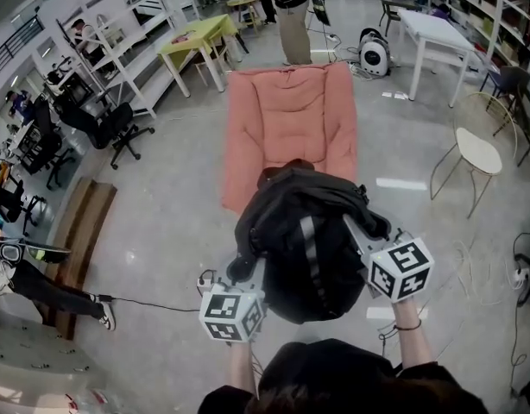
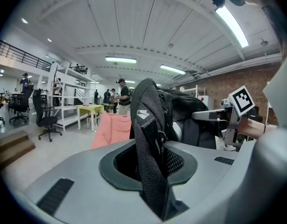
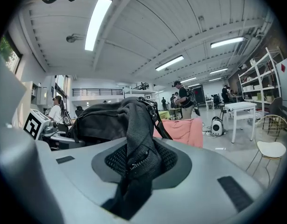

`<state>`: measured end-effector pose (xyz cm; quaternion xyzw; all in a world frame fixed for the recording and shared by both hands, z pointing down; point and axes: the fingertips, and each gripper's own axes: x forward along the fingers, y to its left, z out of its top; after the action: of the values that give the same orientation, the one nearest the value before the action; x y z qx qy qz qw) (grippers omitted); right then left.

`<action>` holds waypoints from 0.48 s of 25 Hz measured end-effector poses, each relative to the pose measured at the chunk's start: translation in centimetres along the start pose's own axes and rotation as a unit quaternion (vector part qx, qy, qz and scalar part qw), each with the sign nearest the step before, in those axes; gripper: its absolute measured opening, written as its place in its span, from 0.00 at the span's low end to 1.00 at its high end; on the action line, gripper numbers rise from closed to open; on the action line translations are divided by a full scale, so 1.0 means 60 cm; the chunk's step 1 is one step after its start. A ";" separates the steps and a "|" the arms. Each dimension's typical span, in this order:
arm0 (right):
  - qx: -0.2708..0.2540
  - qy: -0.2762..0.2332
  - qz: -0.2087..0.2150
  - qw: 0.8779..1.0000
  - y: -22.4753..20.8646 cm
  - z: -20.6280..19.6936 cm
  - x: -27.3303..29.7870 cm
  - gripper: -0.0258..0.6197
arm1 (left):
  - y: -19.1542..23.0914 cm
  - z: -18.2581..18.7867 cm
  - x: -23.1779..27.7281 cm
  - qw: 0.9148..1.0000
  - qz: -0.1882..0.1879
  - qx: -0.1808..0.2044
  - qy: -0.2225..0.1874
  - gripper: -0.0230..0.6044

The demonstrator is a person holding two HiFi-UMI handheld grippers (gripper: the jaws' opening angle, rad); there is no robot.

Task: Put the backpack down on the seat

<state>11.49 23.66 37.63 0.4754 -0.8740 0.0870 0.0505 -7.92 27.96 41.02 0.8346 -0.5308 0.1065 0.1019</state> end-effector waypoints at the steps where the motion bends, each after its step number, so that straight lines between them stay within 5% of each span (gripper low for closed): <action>1: 0.002 0.000 -0.003 1.000 -0.008 0.007 0.017 0.20 | 0.011 0.010 0.017 1.000 -0.004 0.001 0.000 0.20; 12: 0.015 -0.005 -0.025 1.000 -0.072 0.028 0.175 0.20 | 0.125 0.049 0.171 1.000 -0.030 0.004 0.002 0.20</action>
<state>9.40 12.36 38.22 0.4986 -0.8604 0.0968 0.0415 -10.27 15.15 41.56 0.8505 -0.5046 0.1073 0.1028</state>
